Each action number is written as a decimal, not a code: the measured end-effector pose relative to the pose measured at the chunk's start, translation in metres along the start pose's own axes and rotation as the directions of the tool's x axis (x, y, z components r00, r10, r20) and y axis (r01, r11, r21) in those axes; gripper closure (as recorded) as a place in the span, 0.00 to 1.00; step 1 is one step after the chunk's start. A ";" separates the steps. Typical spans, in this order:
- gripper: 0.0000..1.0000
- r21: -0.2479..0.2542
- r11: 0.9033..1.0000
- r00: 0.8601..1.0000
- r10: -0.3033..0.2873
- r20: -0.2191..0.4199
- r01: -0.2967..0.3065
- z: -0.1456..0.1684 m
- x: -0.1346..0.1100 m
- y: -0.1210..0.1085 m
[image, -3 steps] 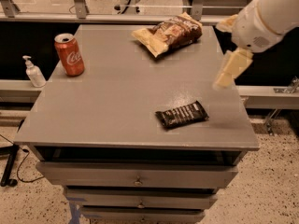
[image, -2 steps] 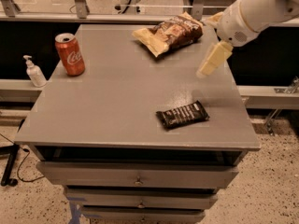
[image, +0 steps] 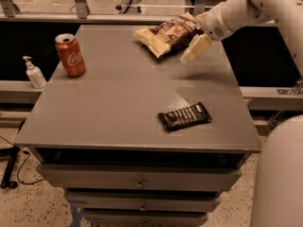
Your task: Move brown chip bag near rxbar chocolate
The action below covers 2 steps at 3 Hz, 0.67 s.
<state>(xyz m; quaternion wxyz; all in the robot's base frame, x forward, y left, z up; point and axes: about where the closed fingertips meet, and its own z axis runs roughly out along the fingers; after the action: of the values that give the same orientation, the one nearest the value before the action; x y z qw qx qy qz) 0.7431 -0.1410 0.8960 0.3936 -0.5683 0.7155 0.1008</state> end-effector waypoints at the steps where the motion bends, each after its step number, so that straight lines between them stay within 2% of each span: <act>1: 0.00 0.023 0.997 0.995 0.075 0.058 -0.077 0.031 0.002 -0.031; 2: 0.00 0.042 0.989 0.984 0.140 0.107 -0.145 0.053 0.000 -0.052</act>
Offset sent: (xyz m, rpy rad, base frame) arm 0.1152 0.0102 -0.0165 0.2448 0.0107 -0.1691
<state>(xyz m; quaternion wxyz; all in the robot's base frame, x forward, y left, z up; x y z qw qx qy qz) 0.8129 -0.1270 0.8757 0.4361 -0.4997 0.7352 0.1403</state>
